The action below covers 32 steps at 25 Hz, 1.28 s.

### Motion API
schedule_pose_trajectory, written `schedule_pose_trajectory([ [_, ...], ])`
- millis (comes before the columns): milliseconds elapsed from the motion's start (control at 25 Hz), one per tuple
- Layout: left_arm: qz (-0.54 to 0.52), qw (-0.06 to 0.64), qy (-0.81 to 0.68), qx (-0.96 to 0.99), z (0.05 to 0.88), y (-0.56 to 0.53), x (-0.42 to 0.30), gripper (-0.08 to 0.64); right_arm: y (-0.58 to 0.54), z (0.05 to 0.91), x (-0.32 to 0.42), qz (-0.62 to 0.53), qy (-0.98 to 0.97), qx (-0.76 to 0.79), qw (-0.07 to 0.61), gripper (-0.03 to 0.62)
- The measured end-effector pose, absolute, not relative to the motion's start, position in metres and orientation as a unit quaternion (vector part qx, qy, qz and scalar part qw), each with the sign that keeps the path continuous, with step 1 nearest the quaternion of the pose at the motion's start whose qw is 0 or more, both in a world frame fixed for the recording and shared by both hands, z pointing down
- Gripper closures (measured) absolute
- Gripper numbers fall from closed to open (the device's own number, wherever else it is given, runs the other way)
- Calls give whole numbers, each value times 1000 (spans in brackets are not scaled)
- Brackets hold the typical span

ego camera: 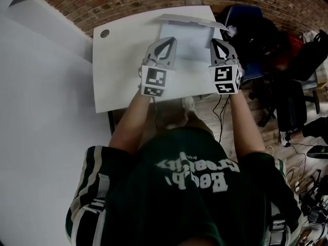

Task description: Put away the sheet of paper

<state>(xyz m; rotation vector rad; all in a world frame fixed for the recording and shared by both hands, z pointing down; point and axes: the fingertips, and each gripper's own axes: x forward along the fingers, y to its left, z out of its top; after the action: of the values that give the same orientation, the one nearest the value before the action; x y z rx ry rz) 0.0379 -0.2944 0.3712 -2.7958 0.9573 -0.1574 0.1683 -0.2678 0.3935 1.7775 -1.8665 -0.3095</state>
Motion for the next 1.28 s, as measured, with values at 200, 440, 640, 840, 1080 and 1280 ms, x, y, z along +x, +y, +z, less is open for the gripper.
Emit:
schedule_pose_trajectory([
  [200, -33, 98, 322, -941, 342, -269, 30, 558, -234, 360, 156, -105, -686, 691, 204, 598],
  [440, -15, 113, 322, -940, 312, -241, 28, 558, -203, 330, 145, -119, -681, 701, 175, 598],
  [640, -8, 105, 329, -938, 303, -224, 33, 558, -176, 319, 159, -118, -678, 709, 155, 598],
  [840, -7, 99, 332, -938, 297, -204, 46, 558, -156, 314, 170, -121, -693, 698, 135, 598],
  [1080, -13, 104, 346, -932, 291, -161, 57, 558, -124, 309, 177, -127, -713, 678, 123, 598],
  [1280, -17, 106, 357, -928, 287, -124, 64, 558, -91, 305, 183, -134, -732, 659, 110, 598],
])
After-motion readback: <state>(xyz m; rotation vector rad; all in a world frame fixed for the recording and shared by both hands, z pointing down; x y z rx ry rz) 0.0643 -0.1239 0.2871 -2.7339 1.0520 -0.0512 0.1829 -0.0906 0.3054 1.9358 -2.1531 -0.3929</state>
